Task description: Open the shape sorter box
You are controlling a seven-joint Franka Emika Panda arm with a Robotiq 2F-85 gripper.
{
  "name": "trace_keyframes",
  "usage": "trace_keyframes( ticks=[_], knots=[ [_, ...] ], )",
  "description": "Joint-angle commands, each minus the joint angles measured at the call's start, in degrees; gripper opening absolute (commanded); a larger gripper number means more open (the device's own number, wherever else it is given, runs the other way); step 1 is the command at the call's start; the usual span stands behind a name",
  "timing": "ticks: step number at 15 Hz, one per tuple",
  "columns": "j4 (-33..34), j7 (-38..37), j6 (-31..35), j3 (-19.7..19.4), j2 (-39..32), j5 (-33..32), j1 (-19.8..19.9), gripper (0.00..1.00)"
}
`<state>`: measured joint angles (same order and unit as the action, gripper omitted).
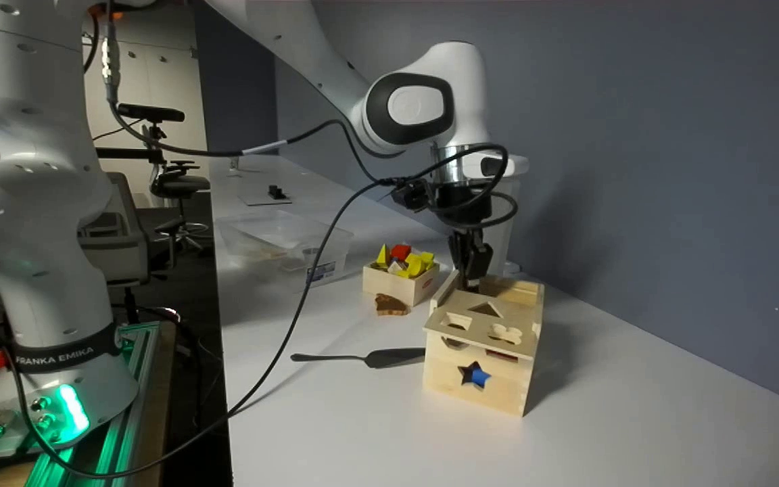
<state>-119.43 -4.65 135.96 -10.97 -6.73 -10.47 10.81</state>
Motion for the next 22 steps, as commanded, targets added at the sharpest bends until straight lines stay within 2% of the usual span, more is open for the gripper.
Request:
trace_keyframes(
  ticks=[1, 5, 12, 17, 19, 20, 21, 22],
  knots=[
    [0.7, 4.3, -0.2, -0.3, 0.7, -5.4, -0.4, 0.01],
    [1.2, 7.7, 0.3, -0.3, 0.4, -5.9, 0.0, 0.01],
    [2.0, 11.8, -3.5, 0.6, 3.3, 5.9, 0.5, 0.01],
    [2.3, 1.1, -14.7, -0.5, 7.8, 9.3, 0.6, 0.01],
    [-0.5, -2.7, -15.1, 0.0, 10.7, 9.0, 0.1, 0.01],
    [-2.4, -3.5, -14.1, 0.3, 12.4, 8.9, -0.3, 0.26],
    [-4.3, -3.2, -13.0, 0.9, 14.3, 8.6, -0.8, 0.27],
    [-6.3, -3.3, -11.6, 1.6, 16.3, 8.4, -1.3, 0.34]
  ],
)
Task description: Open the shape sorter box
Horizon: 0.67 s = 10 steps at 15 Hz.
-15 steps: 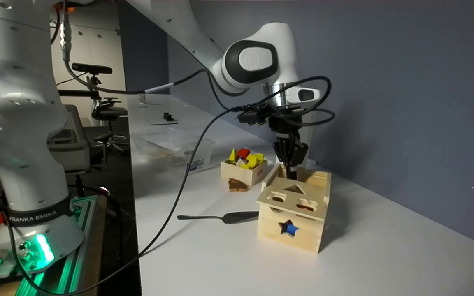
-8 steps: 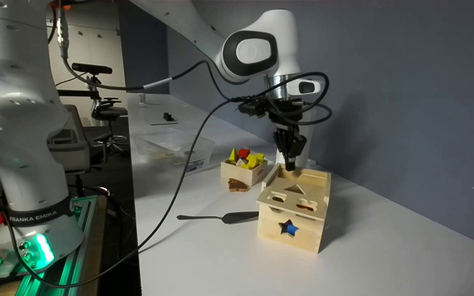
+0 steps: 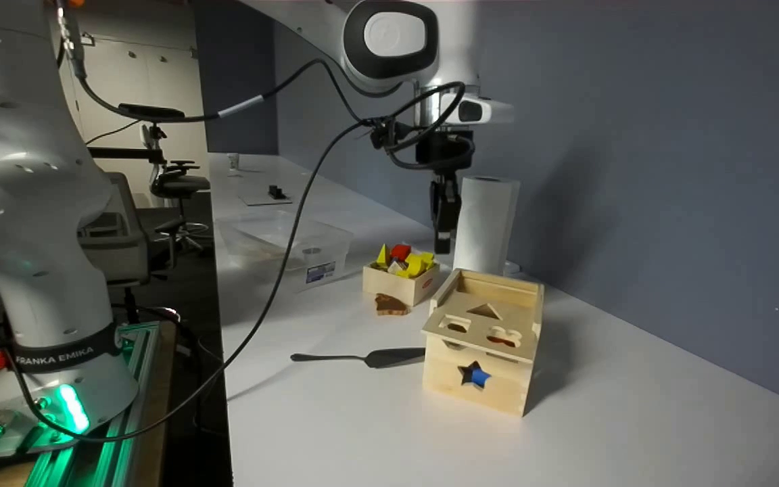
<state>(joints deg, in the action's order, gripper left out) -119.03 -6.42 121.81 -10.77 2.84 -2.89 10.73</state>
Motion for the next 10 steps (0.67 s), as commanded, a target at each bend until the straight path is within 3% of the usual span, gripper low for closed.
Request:
trace_keyframes(
  ticks=[1, 7, 10],
  knots=[
    [-8.6, -0.8, 3.8, 2.2, 8.8, 0.3, -1.8, 0.40],
    [-16.0, 2.9, 9.2, 7.0, 17.2, 0.6, -6.2, 0.81],
    [-16.5, 8.2, 3.3, 7.7, 19.1, 2.7, -9.4, 0.99]
  ],
)
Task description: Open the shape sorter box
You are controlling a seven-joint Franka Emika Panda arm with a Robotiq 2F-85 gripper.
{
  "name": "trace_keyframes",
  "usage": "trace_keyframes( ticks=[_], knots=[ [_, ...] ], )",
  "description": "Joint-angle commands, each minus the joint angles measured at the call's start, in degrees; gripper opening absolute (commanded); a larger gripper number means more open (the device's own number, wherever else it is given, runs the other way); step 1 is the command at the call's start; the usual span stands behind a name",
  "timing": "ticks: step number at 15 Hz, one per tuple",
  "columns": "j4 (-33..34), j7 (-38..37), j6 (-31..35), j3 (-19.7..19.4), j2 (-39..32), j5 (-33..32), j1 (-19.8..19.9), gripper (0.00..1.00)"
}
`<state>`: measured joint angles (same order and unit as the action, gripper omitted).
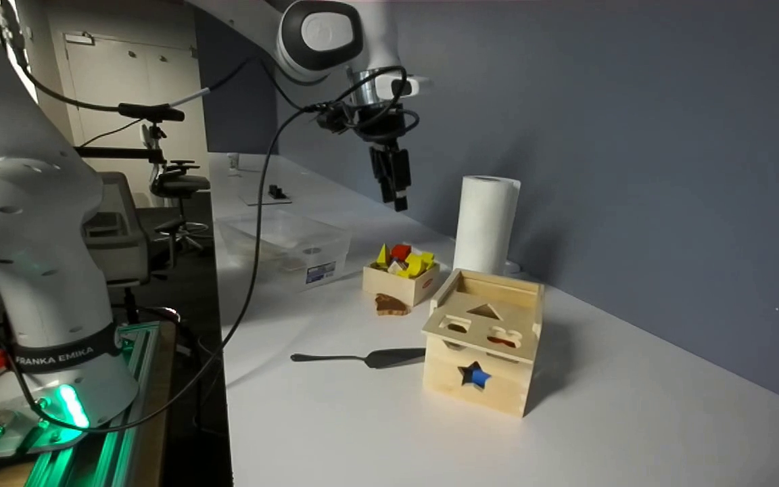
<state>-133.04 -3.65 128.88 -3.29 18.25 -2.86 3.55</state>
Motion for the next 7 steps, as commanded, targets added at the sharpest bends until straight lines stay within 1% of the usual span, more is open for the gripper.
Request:
trace_keyframes(
  ticks=[1, 2, 3, 4, 5, 7],
  knots=[
    [-2.2, 5.9, -6.8, 0.4, 3.9, 3.0, -2.8, 1.00],
    [-1.4, 5.4, -10.5, 0.7, 3.7, 2.8, -3.0, 1.00],
    [-1.0, 5.0, -12.1, 0.7, 3.6, 3.5, -3.3, 1.00],
    [-0.7, 3.5, -8.8, 1.1, 2.2, 1.5, -2.6, 1.00],
    [-0.7, 3.5, -10.2, 1.1, 2.4, 1.8, -2.8, 1.00],
    [-0.7, 3.6, -10.8, 1.1, 2.4, 1.9, -2.9, 1.00]
  ],
)
